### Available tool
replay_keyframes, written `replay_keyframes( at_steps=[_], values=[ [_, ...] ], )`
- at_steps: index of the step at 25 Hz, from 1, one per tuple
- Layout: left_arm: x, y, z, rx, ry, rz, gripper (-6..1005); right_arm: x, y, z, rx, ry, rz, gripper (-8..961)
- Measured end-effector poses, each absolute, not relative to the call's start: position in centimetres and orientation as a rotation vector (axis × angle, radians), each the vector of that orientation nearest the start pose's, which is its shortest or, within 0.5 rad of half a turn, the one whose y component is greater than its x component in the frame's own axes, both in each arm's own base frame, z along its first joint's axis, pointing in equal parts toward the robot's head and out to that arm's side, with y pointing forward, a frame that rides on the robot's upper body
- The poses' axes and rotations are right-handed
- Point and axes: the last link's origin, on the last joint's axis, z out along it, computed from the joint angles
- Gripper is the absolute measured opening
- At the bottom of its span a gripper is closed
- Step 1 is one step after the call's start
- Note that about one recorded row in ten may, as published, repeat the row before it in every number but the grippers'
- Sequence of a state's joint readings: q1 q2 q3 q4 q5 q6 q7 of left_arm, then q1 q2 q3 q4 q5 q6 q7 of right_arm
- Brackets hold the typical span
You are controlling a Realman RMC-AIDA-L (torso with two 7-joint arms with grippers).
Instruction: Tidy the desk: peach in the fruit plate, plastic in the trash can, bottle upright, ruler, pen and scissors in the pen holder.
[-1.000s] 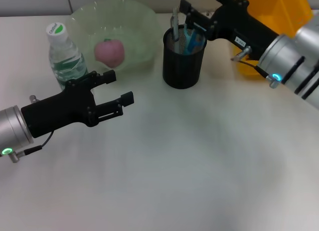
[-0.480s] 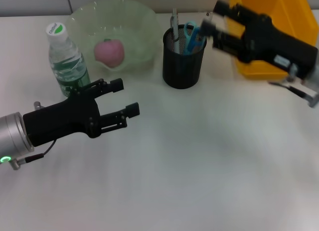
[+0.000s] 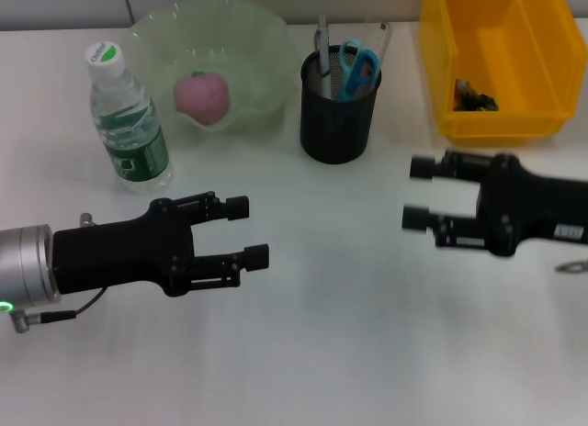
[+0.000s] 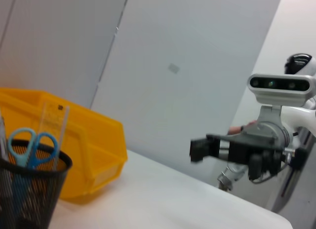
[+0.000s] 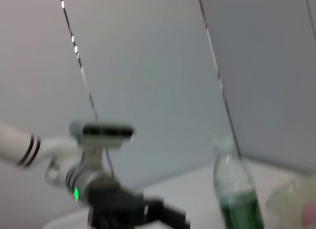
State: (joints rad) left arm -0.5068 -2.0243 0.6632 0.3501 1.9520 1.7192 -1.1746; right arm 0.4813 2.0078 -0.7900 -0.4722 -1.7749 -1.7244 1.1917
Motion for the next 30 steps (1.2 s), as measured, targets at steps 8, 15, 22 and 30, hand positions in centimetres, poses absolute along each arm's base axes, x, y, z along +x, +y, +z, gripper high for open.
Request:
replay_keyframes(
  at_steps=[8, 15, 22, 30],
  values=[
    [-27.1, 28.6, -2.2, -2.839, -0.686, -0.939, 797, 27.4, 28.8, -1.9, -2.856, 0.567, 0.853, 718],
    [-27.2, 28.6, -2.3, -2.841, -0.707, -0.933, 797, 27.0, 28.8, -2.3, -2.865, 0.537, 0.857, 716],
    [-27.4, 28.3, -2.0, -2.860, -0.717, -0.909, 797, 26.7, 29.1, -2.3, -2.876, 0.515, 0.845, 715],
    [-27.6, 28.4, -1.6, -2.872, -0.708, -0.882, 797, 26.4, 29.4, -2.3, -2.884, 0.499, 0.843, 715]
  ],
)
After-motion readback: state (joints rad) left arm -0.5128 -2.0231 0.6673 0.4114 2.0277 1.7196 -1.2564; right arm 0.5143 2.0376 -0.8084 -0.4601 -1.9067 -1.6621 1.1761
